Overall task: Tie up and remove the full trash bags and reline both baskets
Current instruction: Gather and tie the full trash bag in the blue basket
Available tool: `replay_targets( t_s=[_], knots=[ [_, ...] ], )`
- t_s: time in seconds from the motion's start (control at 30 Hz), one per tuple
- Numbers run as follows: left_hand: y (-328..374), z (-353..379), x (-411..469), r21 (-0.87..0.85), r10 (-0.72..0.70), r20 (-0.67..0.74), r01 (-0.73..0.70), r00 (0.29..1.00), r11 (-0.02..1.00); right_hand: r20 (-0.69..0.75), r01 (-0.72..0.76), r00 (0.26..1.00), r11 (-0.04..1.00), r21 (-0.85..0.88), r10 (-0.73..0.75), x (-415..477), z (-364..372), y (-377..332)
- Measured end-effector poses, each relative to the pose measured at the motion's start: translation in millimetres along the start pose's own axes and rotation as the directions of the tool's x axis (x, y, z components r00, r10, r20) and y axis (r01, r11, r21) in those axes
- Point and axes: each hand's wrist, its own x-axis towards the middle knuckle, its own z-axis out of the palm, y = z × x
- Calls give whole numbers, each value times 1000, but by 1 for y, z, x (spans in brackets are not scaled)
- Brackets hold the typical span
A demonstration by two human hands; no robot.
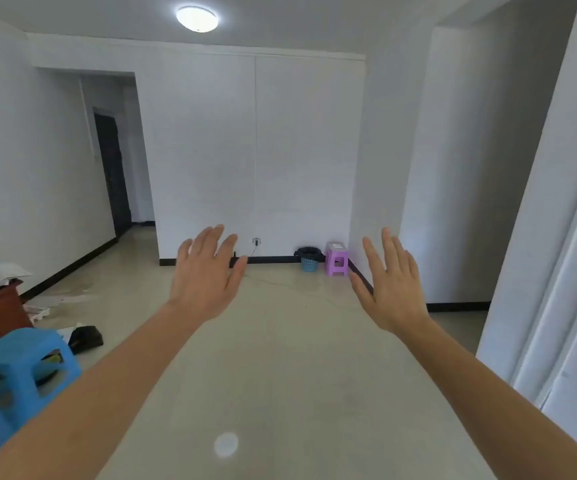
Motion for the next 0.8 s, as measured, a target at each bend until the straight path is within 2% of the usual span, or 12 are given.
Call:
replay_targets(
  t_s=[0.07, 0.2, 0.43, 0.8],
  knots=[
    [-8, 26, 19, 23, 20, 69, -21, 997, 1000, 65, 1, 998, 999, -43, 2, 25, 33, -4],
    [-41, 90, 73, 15, 62, 110, -64, 992, 998, 203, 57, 979, 990, -129, -30, 91, 102, -5],
    [-88, 197, 176, -43, -1, 120, 6, 993, 999, 239, 30, 971, 988, -148, 7, 186, 205, 14],
    [-75, 449, 326, -71, 87, 191, -74, 978, 995, 261, -79, 960, 993, -82, 98, 311, 433, 116]
  ],
)
